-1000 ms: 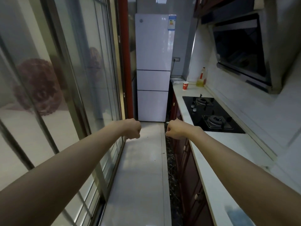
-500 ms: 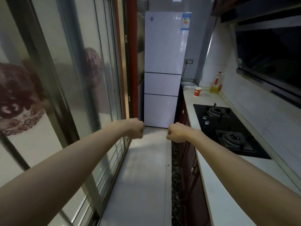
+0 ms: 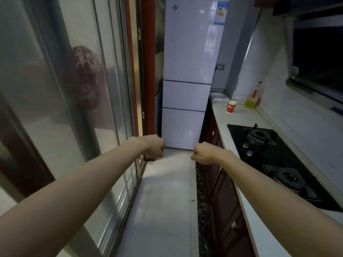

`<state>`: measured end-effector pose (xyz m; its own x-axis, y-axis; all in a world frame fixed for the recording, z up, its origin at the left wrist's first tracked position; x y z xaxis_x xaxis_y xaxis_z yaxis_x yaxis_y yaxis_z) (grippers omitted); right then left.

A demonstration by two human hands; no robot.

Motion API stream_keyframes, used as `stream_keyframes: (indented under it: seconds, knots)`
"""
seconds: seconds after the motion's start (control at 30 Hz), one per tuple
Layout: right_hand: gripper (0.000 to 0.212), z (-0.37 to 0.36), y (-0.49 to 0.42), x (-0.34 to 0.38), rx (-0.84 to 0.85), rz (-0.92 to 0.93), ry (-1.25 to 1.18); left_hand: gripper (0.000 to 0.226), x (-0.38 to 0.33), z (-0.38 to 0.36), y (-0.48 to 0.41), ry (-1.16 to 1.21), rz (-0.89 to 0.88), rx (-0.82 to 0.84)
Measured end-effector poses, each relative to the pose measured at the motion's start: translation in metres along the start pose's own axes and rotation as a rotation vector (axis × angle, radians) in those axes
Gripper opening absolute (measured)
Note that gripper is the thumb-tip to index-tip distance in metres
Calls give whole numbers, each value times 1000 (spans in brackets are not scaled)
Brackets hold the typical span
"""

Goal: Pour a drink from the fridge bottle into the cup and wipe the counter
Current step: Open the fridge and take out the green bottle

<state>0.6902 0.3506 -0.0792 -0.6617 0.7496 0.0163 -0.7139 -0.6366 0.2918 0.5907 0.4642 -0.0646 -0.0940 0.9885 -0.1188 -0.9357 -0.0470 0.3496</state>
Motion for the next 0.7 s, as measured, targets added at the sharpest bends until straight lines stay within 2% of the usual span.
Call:
stream_keyframes:
  seconds: [0.2, 0.37, 0.7]
  knots:
    - [24, 35, -83, -3, -18, -63, -22, 29, 61, 50, -67, -24, -53, -26]
    - [19, 52, -147, -10, -16, -79, -50, 29, 88, 60, -119, -27, -91, 17]
    - [30, 77, -280, -31, -5, -67, -47, 32, 160, 92, -228, -46, -60, 62]
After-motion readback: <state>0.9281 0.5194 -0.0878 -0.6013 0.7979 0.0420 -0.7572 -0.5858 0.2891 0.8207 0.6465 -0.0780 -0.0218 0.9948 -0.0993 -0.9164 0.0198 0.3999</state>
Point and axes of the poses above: each hand's wrist, its own y-axis away from the middle knuckle, its own z-axis out of the back of the hand, x = y × z, the point moved 10 cm from there along -y, towards the middle knuckle, and after that the axes turned 15 degrees about -z, right-handed, at the moved point
